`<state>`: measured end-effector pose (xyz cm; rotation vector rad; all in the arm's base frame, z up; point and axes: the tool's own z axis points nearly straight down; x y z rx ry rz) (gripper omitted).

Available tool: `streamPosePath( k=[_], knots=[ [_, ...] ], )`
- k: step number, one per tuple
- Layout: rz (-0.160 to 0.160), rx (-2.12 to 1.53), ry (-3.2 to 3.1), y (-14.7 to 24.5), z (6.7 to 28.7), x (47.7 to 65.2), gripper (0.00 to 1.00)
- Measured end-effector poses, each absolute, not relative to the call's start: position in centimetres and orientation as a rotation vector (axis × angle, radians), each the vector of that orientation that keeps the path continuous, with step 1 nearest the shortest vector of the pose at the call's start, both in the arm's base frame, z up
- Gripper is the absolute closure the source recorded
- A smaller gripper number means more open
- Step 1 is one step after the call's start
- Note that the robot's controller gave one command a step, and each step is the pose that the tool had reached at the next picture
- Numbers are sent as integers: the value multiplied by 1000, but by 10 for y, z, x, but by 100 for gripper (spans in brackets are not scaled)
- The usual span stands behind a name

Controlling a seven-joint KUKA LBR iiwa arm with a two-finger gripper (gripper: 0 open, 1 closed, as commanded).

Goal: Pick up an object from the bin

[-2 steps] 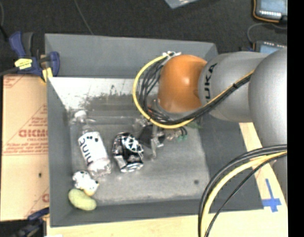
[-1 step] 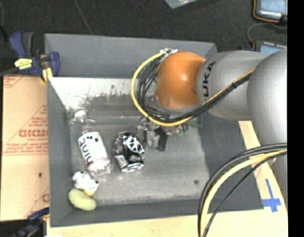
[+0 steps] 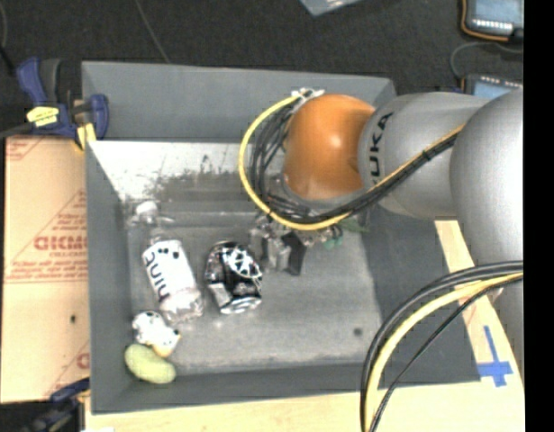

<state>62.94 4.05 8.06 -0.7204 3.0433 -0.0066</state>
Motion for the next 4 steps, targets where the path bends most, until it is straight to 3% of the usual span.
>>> streamPosePath(
  k=[1,2,3,4],
  knots=[
    [-6,-719,3044,40,82,629,100],
    [-11,-849,3002,24,121,637,100],
    [-11,-1092,2926,18,98,644,100],
    [-6,-959,2974,17,106,641,100]
  ],
)
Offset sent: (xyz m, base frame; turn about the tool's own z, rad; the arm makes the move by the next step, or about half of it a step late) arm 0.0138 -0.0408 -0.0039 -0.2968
